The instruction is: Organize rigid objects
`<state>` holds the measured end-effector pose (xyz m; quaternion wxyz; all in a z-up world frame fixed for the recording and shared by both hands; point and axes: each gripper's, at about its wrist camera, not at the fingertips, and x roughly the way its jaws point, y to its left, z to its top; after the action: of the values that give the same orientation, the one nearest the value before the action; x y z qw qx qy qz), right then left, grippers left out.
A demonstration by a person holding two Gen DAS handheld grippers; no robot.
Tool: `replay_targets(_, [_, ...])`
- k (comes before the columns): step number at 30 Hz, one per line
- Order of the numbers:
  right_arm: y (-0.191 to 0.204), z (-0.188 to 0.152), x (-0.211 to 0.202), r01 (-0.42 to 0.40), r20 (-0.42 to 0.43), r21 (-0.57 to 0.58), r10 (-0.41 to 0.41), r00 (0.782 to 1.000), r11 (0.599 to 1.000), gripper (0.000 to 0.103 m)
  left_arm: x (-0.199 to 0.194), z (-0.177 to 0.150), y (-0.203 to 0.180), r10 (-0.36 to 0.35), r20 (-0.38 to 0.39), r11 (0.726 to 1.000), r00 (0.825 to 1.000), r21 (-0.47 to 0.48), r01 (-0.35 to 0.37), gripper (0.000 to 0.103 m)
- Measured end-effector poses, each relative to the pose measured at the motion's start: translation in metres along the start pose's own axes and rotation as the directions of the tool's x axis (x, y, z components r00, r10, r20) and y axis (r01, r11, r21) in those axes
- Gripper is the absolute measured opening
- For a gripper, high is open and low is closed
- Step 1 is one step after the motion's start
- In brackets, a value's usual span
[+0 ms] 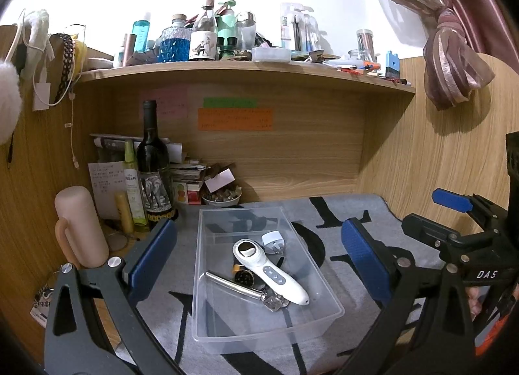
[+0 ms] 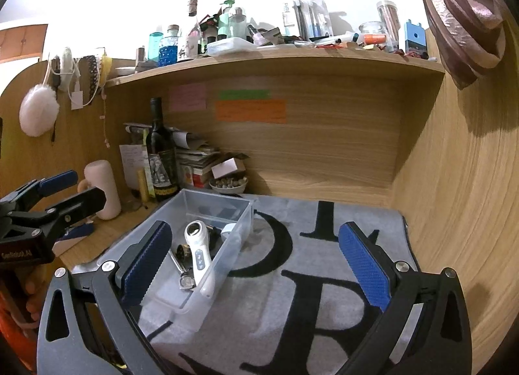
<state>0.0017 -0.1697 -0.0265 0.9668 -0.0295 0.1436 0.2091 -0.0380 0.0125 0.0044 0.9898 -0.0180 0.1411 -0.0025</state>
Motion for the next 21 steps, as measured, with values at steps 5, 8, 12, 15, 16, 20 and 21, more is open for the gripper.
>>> replay_targets(5, [-0.001, 0.000, 0.002, 0.001, -0.010, 0.005, -0.001, 1.000, 1.000, 0.103, 0.004, -0.001, 0.001, -0.005, -0.007, 1.000, 1.000, 0.001, 0.005, 0.103])
replay_targets(8, [-0.001, 0.000, 0.003, 0.001, -0.012, 0.006, -0.001, 1.000, 1.000, 0.103, 0.005, -0.001, 0.002, -0.005, -0.009, 1.000, 1.000, 0.002, 0.005, 0.103])
replay_targets(12, [-0.001, 0.000, 0.003, 0.003, -0.014, 0.005, -0.003, 1.000, 1.000, 0.103, 0.007, -0.003, 0.003, -0.011, -0.013, 1.000, 1.000, 0.000, 0.011, 0.103])
replay_targets(15, [-0.002, 0.000, 0.004, 0.002, -0.016, 0.006, -0.002, 1.000, 1.000, 0.103, 0.008, -0.003, 0.003, -0.014, -0.014, 1.000, 1.000, -0.004, 0.014, 0.103])
replay_targets(16, [-0.002, 0.000, 0.004, 0.001, -0.015, 0.005, -0.001, 1.000, 1.000, 0.103, 0.008, -0.003, 0.003, -0.015, -0.016, 1.000, 1.000, -0.004, 0.015, 0.103])
replay_targets(20, [-0.001, -0.001, 0.005, -0.001, -0.016, 0.005, 0.001, 1.000, 1.000, 0.103, 0.010, -0.004, 0.002, -0.019, -0.022, 1.000, 1.000, -0.005, 0.019, 0.103])
replay_targets(21, [-0.001, -0.001, 0.005, -0.001, -0.016, 0.005, 0.001, 1.000, 1.000, 0.103, 0.011, -0.004, 0.002, -0.020, -0.023, 1.000, 1.000, -0.004, 0.019, 0.103])
